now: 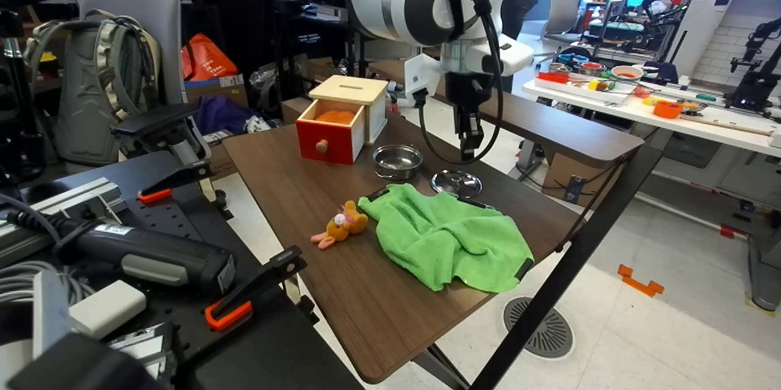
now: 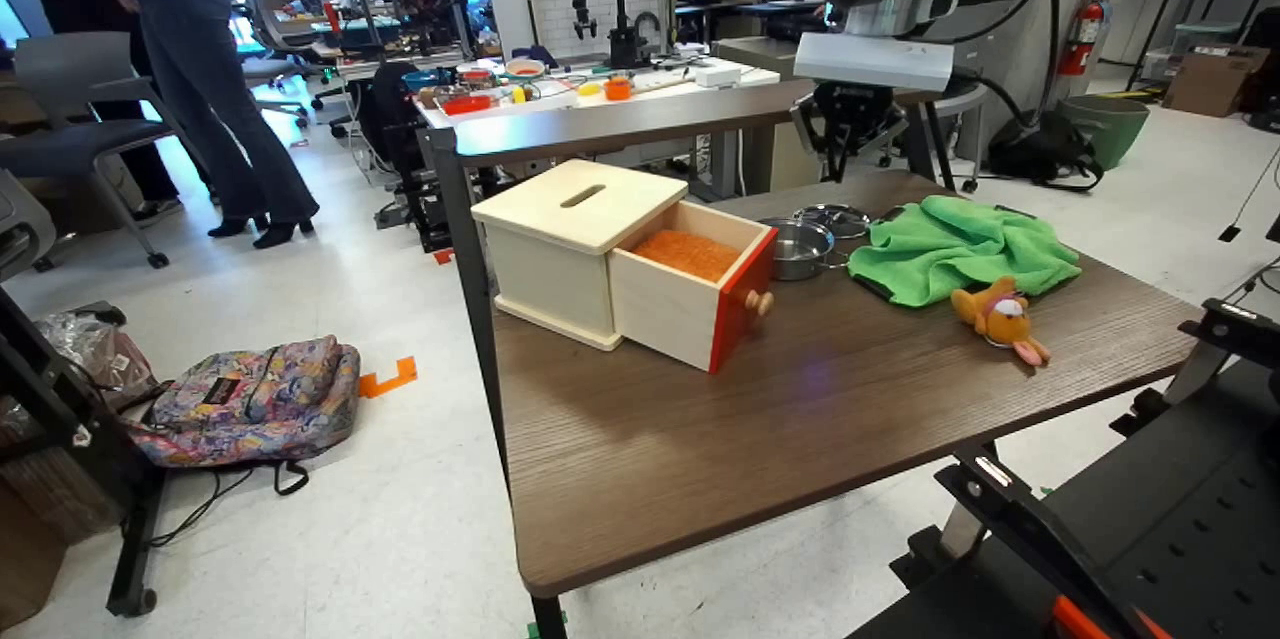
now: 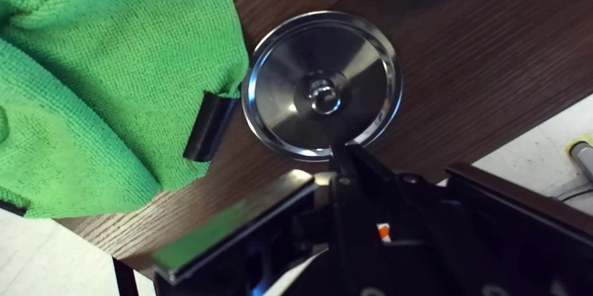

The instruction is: Pick up the lid and close the pot

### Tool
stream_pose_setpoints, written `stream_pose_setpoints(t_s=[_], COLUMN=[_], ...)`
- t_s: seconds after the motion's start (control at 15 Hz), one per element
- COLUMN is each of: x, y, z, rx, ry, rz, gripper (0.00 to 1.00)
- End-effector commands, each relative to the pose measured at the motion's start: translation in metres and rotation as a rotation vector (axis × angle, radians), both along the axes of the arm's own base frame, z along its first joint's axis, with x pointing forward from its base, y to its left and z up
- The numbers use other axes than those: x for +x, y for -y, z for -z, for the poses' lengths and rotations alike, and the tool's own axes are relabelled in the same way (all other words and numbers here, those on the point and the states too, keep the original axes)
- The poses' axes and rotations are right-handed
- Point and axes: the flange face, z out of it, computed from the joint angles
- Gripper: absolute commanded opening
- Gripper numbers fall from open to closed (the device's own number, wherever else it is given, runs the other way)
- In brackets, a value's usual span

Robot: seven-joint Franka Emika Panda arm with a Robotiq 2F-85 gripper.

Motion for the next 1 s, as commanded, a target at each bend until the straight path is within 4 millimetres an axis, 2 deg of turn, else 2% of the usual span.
stream_pose_setpoints(t_s=[0.0,0.47,0.6,0.93], x=[-0.005,-0.014,-0.016,-0.019], y=[-0.001,0.0,0.002,0.006], z=[-0.015,0.009,0.016,0.03], rx=[0.021,0.071,0.072,0.077], ry=[0.001,-0.039,-0.047,-0.068], rz=[-0.028,-0.035,-0.031,-0.017], gripper=[0.38,0.89,1.0,1.0])
